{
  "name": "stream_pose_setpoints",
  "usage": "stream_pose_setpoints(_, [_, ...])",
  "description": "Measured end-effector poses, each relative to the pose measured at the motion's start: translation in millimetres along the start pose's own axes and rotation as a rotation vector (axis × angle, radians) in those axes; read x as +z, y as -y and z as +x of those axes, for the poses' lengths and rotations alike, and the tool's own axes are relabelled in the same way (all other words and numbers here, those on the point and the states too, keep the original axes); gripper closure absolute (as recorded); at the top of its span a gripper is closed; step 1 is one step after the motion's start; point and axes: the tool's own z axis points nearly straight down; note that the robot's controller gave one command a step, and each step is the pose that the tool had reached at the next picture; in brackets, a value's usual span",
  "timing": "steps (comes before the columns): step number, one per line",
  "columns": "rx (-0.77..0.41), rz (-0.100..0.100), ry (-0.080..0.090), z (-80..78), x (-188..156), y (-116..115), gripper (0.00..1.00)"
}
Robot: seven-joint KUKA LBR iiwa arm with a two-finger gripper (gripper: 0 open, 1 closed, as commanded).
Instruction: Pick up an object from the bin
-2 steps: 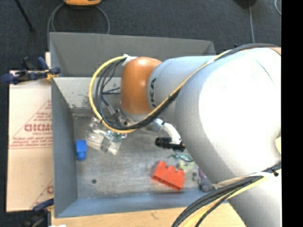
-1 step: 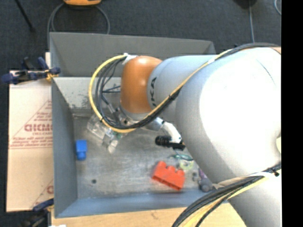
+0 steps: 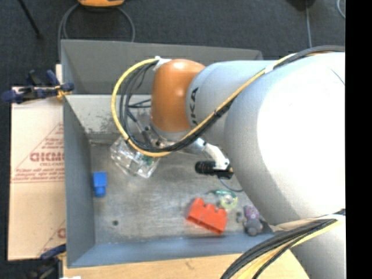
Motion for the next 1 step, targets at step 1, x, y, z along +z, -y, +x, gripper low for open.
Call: stream_pose_setpoints(1, [-0.004, 0.001, 0.000, -1.7, -45.9, 0.8, 1.00])
